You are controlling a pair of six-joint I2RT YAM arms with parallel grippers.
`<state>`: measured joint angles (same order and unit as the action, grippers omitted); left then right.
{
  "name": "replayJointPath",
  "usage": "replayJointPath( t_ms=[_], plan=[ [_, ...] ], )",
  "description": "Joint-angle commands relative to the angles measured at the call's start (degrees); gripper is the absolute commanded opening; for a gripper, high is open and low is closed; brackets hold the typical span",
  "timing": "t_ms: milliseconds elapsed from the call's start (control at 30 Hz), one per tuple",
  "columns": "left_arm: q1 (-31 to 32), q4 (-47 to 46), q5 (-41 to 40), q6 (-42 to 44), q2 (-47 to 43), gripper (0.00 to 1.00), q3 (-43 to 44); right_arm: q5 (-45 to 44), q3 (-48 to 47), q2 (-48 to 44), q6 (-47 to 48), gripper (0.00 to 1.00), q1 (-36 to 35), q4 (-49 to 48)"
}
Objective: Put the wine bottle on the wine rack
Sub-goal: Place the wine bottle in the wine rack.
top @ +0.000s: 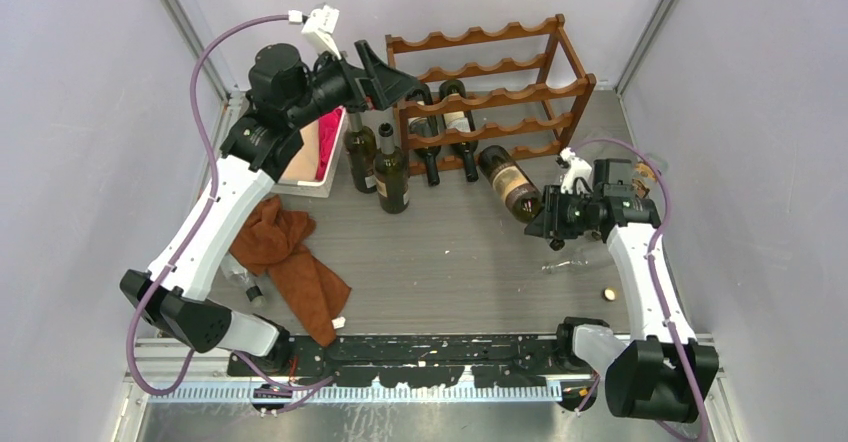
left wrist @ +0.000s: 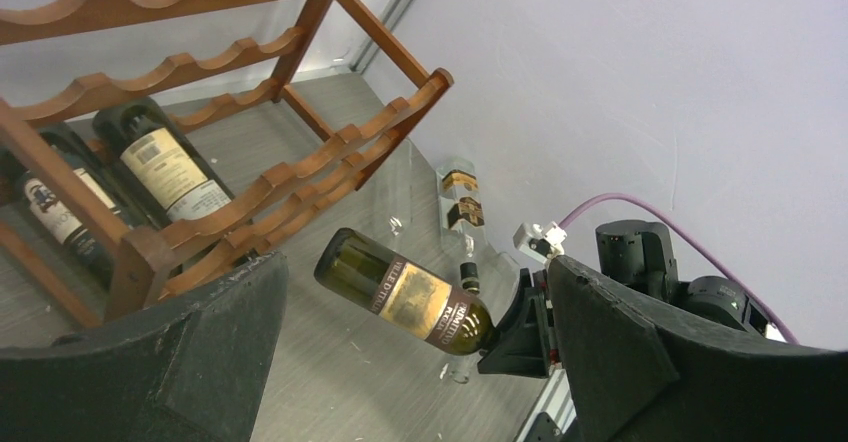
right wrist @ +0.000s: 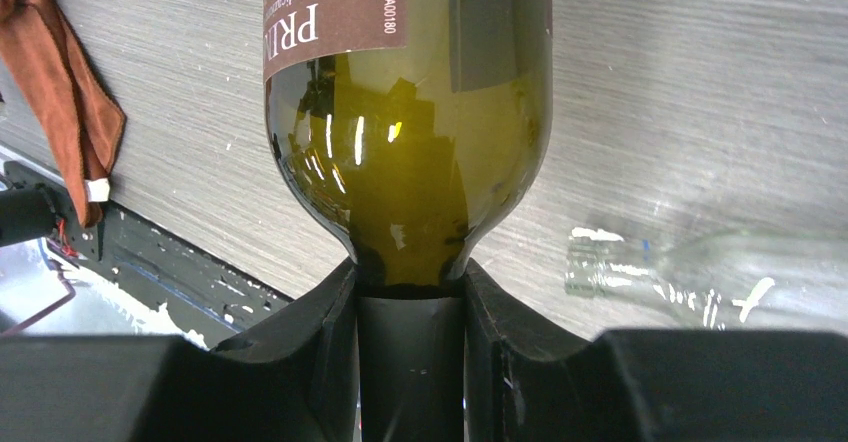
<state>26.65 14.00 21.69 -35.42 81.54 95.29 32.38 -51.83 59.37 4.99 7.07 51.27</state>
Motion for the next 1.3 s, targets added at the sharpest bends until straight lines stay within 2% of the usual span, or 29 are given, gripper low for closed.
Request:
replayJointPath(
  t_ms=[0, 267, 600, 900, 1267],
  plan=[
    [-1.35, -2.39, 1.33, 0.53, -2.38, 1.00, -1.46, -1.93, -0.19, 0.82, -8.98, 0.01, -1.34, -13.53],
    [-4.01, -3.33, 1.87, 0.70, -2.29, 1.00, -2.91, -5.86, 2.26, 3.91, -14.83, 0.01, -2.48, -23.52],
    [-5.60, -7.31, 1.09, -0.66, -0.69, 1.00, -4.06, -5.56, 2.37, 7.77, -17.44, 0.01, -3.91, -28.26],
    [-7.44, -7.23, 2.69, -1.05, 2.92, 1.00, -1.09, -7.86, 2.50, 12.49, -20.46, 0.01, -7.00, -36.81],
    [-10.07, -8.72, 4.72, -1.66, 5.70, 1.00, -0.83, -10.47, 0.04, 18.92, -18.20, 0.01, -9.31, -42.68]
  ],
)
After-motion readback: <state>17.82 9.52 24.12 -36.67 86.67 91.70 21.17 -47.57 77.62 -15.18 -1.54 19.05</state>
